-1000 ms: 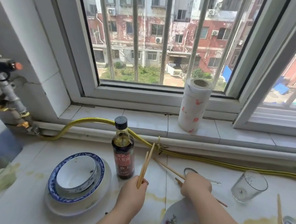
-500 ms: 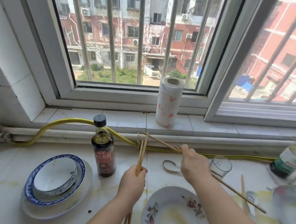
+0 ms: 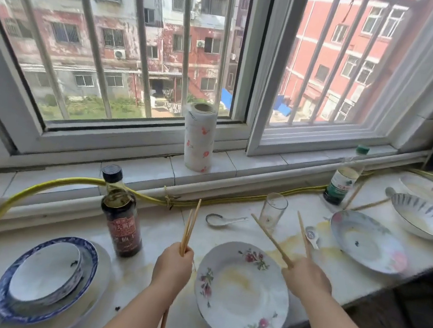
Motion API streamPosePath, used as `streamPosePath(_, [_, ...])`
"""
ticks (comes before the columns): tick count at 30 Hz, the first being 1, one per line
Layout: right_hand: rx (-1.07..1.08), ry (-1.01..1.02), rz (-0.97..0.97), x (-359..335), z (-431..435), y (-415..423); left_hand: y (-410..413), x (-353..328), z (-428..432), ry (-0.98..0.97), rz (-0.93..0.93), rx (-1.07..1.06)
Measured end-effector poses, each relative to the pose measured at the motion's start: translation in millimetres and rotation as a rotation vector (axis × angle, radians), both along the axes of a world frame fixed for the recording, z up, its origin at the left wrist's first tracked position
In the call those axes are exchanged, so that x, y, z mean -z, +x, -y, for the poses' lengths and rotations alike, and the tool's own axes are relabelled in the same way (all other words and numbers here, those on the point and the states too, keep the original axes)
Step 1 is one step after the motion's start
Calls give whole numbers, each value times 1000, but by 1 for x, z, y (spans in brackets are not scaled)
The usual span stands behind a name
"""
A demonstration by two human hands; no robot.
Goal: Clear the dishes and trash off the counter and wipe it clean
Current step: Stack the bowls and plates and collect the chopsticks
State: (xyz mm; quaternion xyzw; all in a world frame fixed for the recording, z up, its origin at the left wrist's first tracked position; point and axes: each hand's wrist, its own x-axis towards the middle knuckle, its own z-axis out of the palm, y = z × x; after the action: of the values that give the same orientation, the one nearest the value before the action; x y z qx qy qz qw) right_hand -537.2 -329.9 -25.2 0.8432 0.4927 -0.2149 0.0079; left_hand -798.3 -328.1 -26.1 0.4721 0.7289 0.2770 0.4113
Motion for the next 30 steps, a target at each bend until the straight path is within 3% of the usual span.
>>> streamPosePath(6, [140, -5, -338, 23, 27, -14, -20, 9, 27, -21, 34, -9])
streamPosePath(12, [290, 15, -630, 12, 31, -39, -47, 3, 45, 61, 100, -146])
streamPosePath(24, [166, -35, -839, 26, 71, -125, -102, 9, 135, 147, 119, -735])
streamPosePath(30, [162, -45, -802, 19, 78, -146, -151, 9, 141, 57, 70, -946])
